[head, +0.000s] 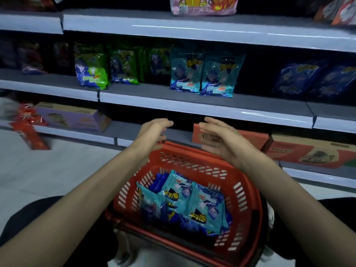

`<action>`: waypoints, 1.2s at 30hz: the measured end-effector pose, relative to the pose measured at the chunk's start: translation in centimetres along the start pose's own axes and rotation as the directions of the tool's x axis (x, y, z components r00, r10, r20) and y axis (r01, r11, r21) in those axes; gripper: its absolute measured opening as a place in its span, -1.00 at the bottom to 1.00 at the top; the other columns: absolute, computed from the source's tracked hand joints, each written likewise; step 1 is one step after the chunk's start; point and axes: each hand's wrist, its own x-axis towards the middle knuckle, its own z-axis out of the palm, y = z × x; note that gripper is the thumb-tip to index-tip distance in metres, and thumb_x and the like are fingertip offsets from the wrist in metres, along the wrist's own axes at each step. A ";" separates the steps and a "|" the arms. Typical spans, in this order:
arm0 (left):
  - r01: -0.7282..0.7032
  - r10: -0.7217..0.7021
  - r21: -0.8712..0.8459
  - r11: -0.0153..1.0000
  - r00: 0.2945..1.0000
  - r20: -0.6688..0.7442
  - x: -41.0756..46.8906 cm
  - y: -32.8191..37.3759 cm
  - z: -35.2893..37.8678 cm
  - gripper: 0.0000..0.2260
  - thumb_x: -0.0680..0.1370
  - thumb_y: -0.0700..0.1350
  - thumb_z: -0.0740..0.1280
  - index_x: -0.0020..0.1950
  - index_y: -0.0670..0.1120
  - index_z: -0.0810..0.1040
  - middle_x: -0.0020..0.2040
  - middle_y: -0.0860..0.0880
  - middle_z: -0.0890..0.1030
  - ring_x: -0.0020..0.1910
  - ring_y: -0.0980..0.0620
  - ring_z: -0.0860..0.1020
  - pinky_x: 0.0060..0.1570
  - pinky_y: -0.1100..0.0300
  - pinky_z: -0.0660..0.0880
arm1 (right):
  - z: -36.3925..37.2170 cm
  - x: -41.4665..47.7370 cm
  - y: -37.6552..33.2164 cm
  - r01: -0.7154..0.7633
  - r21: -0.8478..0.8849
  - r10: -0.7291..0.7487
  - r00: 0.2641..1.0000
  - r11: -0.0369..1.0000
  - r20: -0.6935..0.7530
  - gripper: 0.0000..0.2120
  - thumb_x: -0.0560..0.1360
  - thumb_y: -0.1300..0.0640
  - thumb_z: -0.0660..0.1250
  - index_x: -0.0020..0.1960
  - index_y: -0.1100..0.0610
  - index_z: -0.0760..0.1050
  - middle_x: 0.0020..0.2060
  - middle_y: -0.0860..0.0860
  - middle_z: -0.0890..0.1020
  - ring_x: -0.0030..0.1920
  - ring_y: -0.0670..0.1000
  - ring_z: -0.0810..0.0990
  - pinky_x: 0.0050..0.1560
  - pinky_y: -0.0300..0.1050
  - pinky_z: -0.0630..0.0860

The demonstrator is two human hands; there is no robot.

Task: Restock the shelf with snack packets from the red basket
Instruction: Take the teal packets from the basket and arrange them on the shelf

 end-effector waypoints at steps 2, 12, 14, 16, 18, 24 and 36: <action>0.012 -0.012 0.011 1.000 1.000 0.003 -0.6 -1.2 -0.6 -0.68 0.60 0.09 0.39 0.34 0.09 0.58 0.26 0.02 0.62 0.24 -0.02 0.61 0.24 -0.01 0.52 | 0.3 -0.3 1.7 -0.031 -0.032 0.032 0.999 0.999 0.018 -0.44 0.40 -0.02 0.61 0.37 -0.12 0.56 0.26 0.00 0.66 0.22 0.08 0.68 0.24 0.05 0.63; 0.107 -0.106 -0.020 0.994 0.994 0.037 -1.1 -4.8 -1.7 -0.72 0.61 0.11 0.36 0.28 0.04 0.60 0.19 0.02 0.68 0.19 -0.01 0.64 0.24 -0.06 0.57 | 0.1 -0.9 14.0 -0.021 -0.908 0.204 0.976 0.417 0.072 -0.50 0.47 0.02 0.57 0.36 0.06 0.54 0.18 -0.01 0.65 0.10 0.00 0.66 0.09 -0.14 0.63; 0.107 -0.106 -0.026 0.994 0.993 0.050 -0.9 -4.8 -1.4 -0.69 0.61 0.10 0.36 0.31 0.02 0.59 0.20 0.02 0.68 0.18 -0.01 0.65 0.24 -0.05 0.58 | -0.2 -1.3 16.3 0.000 -0.979 0.241 0.969 0.204 0.050 -0.49 0.46 -0.08 0.55 0.32 0.08 0.52 0.17 0.02 0.65 0.05 0.03 0.66 0.02 -0.11 0.60; 0.118 -0.115 -0.032 0.993 0.991 0.069 -0.8 -4.8 -1.0 -0.69 0.61 0.11 0.37 0.30 0.02 0.59 0.20 0.02 0.69 0.17 0.00 0.66 0.24 -0.05 0.58 | -0.5 -1.6 18.3 0.028 -0.997 0.253 0.966 0.075 0.046 -0.42 0.44 -0.14 0.53 0.35 0.07 0.46 0.22 0.07 0.60 0.17 0.10 0.64 0.08 -0.05 0.59; 0.129 -0.125 -0.042 0.991 0.989 0.085 -0.8 -4.8 -0.7 -0.70 0.62 0.10 0.35 0.30 0.01 0.60 0.19 0.01 0.68 0.17 -0.02 0.66 0.24 -0.05 0.58 | -0.8 -1.7 19.9 0.034 -0.999 0.283 0.959 -0.011 0.029 -0.23 0.43 -0.18 0.53 0.49 0.11 0.32 0.37 0.13 0.48 0.31 0.17 0.56 0.21 0.02 0.56; 0.145 -0.140 -0.047 0.988 0.985 0.098 -0.5 -5.2 0.0 -0.70 0.61 0.09 0.37 0.30 0.02 0.59 0.18 0.00 0.70 0.15 -0.02 0.68 0.27 -0.10 0.57 | -1.6 -1.8 21.9 0.126 -0.975 0.322 0.945 -0.183 0.061 -0.25 0.56 0.08 0.45 0.61 0.16 0.14 0.60 0.13 0.13 0.51 0.26 0.28 0.31 0.16 0.53; 0.183 -0.178 -0.026 0.983 0.976 0.128 -0.2 -6.4 1.9 -0.72 0.60 0.07 0.41 0.28 0.03 0.58 0.17 -0.01 0.70 0.13 -0.01 0.68 0.23 -0.04 0.59 | -2.0 -2.2 16.0 0.145 -0.989 0.268 0.953 0.010 0.143 -0.24 0.61 0.33 0.18 0.69 -0.03 -0.03 0.58 0.11 0.32 0.52 0.19 0.39 0.41 0.04 0.40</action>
